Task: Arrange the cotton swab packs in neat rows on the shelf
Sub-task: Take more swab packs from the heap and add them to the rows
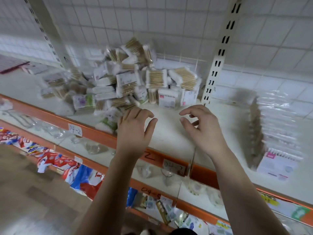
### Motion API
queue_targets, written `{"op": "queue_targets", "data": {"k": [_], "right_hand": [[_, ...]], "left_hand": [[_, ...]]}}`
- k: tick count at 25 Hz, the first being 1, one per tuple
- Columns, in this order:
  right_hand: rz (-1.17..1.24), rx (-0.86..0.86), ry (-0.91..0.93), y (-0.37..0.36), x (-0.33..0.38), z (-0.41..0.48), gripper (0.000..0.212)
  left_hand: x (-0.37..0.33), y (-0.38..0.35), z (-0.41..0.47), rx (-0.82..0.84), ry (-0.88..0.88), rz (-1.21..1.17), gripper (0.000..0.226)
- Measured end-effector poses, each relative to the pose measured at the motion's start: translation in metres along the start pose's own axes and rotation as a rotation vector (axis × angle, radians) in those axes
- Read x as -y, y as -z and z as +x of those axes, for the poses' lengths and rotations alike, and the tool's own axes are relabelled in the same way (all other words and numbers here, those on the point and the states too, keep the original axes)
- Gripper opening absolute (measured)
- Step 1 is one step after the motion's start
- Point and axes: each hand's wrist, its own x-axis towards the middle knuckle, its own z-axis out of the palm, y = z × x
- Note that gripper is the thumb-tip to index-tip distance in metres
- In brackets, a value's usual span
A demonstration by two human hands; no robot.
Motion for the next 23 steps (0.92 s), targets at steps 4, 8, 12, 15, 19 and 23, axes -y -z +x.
{"op": "queue_targets", "data": {"k": [4,8,12,15,19,23], "right_hand": [[0.006,0.12,-0.001,-0.044,0.018,0.011,0.013],[-0.027,0.224,-0.003,-0.078,0.031,0.019,0.016],[-0.044,0.3,-0.045,-0.108,0.043,0.025,0.027],[-0.121,0.313,-0.078,-0.124,0.047,0.032,0.04],[-0.135,0.404,-0.207,-0.132,0.051,0.036,0.056],[-0.205,0.448,-0.251,-0.131,0.053,0.042,0.075]], "left_hand": [[0.037,0.021,-0.001,-0.026,0.051,0.05,0.033],[0.07,0.035,-0.004,-0.025,0.086,0.049,0.029],[0.097,0.045,-0.005,-0.066,0.097,0.038,0.028],[0.114,0.05,-0.003,-0.077,0.083,0.035,0.026],[0.13,0.051,0.002,-0.071,0.059,0.019,0.025],[0.136,0.049,0.008,-0.081,0.029,-0.029,0.023]]}}
